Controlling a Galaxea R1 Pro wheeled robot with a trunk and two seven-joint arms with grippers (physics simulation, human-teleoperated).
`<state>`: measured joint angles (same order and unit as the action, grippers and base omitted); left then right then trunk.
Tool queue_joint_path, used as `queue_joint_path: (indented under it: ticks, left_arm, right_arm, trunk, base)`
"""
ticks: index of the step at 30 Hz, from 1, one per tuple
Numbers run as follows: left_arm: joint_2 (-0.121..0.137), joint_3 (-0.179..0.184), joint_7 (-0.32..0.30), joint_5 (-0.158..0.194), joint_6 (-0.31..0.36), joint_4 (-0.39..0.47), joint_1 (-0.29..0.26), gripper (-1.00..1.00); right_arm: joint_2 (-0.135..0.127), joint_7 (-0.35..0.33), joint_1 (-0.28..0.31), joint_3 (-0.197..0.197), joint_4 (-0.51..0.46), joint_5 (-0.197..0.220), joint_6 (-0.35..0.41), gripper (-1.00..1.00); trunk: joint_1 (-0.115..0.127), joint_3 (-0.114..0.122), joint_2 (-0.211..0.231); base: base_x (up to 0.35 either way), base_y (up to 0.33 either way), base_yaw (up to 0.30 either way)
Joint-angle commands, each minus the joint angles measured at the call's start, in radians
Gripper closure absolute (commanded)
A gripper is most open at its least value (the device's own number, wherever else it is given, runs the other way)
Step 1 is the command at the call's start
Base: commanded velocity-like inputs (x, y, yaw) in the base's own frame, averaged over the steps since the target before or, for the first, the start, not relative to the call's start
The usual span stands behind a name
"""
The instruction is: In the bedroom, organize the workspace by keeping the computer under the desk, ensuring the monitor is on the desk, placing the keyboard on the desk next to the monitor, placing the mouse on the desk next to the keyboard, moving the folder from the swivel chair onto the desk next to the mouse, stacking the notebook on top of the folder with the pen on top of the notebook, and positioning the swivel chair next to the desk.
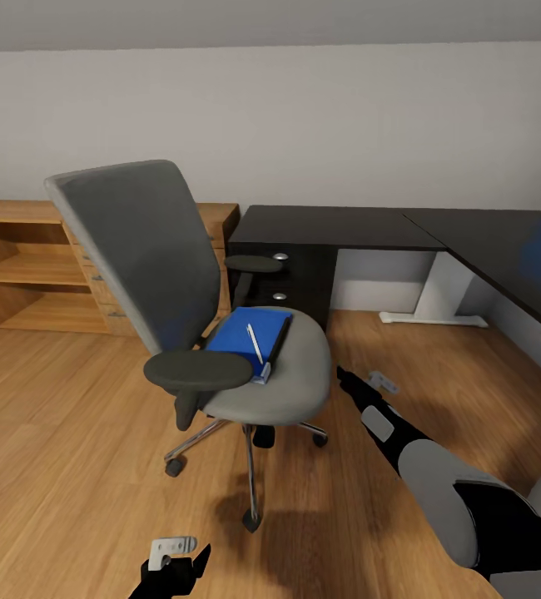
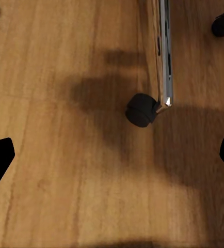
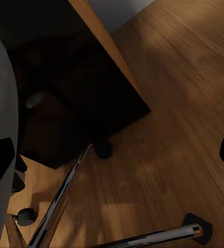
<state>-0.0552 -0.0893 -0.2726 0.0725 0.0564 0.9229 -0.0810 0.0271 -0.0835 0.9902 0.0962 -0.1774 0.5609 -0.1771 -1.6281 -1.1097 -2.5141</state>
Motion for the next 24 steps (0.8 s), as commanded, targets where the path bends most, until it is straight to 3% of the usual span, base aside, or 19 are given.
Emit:
queue_joint_path:
  ticks: [1, 17, 24]
  left_arm:
    - [-0.001, -0.004, -0.008, 0.008, 0.006, 0.001, 0.0, -1.0]
    - [-0.001, -0.004, -0.008, 0.008, 0.006, 0.001, -0.001, -1.0]
    - [-0.001, -0.004, -0.008, 0.007, 0.006, 0.001, -0.001, -1.0]
  right_arm:
    - [0.0, -0.009, 0.001, 0.008, 0.002, 0.005, -0.003, -1.0]
    - [-0.01, -0.009, 0.001, 0.008, 0.001, 0.006, 0.003, -1.0]
    - [-0.02, -0.009, 0.001, 0.01, -0.026, 0.007, 0.058, -1.0]
  trunk:
    - [0.0, -0.001, 0.0]
    - [0.0, -0.001, 0.0]
    - [0.0, -0.001, 0.0]
  base:
    - [0.0, 0.0, 0.0]
    - [0.0, 0.0, 0.0]
    - [0.0, 0.0, 0.0]
